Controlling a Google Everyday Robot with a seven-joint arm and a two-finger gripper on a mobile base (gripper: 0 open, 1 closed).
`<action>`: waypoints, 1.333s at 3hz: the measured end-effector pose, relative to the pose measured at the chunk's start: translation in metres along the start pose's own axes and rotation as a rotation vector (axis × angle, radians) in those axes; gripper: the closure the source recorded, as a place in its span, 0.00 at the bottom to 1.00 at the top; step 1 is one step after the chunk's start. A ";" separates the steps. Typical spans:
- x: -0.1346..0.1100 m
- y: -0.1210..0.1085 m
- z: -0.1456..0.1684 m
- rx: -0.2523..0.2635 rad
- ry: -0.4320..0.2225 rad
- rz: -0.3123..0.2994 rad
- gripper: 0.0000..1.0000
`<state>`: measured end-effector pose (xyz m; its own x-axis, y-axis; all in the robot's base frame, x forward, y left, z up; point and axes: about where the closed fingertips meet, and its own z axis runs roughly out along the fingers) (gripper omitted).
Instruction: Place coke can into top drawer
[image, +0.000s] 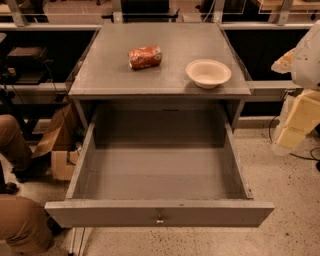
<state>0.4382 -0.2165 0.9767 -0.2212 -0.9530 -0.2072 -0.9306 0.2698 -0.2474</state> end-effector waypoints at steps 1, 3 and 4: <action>0.000 0.000 0.000 0.000 0.000 0.000 0.00; -0.064 -0.043 -0.008 0.079 -0.128 0.093 0.00; -0.120 -0.067 -0.006 0.078 -0.264 0.166 0.00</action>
Offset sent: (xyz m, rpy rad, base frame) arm 0.0506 0.0313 0.0277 0.0857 -0.0818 -0.0869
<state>0.5252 -0.1214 1.0232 -0.2750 -0.8290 -0.4870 -0.8607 0.4380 -0.2597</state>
